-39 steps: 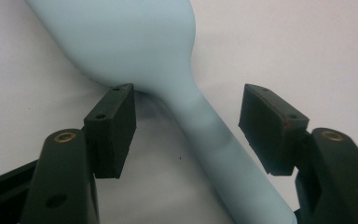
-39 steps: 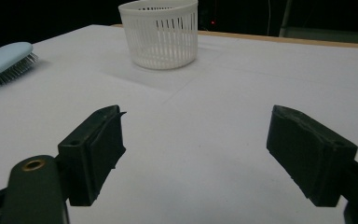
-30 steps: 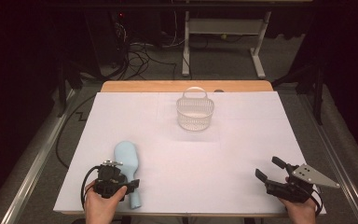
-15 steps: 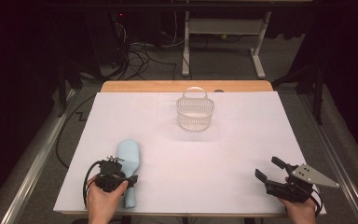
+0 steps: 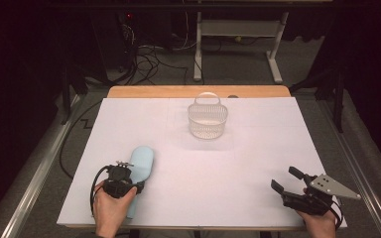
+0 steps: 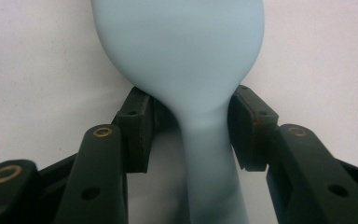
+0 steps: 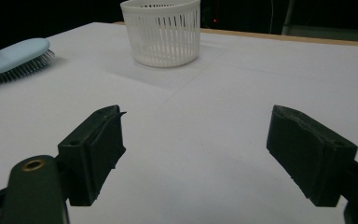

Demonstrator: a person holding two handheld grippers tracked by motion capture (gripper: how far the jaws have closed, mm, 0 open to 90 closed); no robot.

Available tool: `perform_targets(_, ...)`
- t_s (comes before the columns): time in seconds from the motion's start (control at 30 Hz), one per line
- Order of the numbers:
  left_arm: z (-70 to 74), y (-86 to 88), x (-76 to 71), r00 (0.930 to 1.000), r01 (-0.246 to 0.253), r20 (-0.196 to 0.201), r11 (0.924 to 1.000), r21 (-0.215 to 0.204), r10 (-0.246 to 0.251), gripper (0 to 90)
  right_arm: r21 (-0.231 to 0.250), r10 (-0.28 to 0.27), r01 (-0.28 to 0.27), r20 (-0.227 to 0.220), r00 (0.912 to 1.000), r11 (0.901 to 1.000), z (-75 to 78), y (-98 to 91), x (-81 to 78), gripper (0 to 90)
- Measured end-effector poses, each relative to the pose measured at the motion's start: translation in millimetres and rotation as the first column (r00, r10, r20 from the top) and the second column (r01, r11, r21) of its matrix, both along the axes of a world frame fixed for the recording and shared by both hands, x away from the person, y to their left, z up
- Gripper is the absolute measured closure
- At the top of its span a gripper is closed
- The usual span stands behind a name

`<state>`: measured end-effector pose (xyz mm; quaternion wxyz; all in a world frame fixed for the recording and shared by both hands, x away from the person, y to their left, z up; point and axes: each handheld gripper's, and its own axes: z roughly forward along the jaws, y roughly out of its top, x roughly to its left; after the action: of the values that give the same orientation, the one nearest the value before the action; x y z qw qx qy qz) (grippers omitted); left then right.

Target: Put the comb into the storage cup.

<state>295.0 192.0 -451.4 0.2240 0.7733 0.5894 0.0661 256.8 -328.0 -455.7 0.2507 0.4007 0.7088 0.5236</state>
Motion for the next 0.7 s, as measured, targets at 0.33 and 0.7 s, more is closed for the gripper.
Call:
perform_targets(0.33, 0.9, -1.3, 7.9, 0.9998, 0.018, -0.009, 0.9991, 0.038, -0.018, 62.3, -0.006, 0.003, -0.003, 0.000, 1.0000, 1.0000, -0.3, 0.3, 0.4, 19.7)
perform_targets(0.7, 0.9, -2.2, 12.0, 0.9982, 0.060, 0.003, 0.9957, 0.071, -0.061, 67.6, -0.007, -0.003, 0.003, 0.000, 1.0000, 1.0000, -0.3, 0.5, 0.2, 19.8)
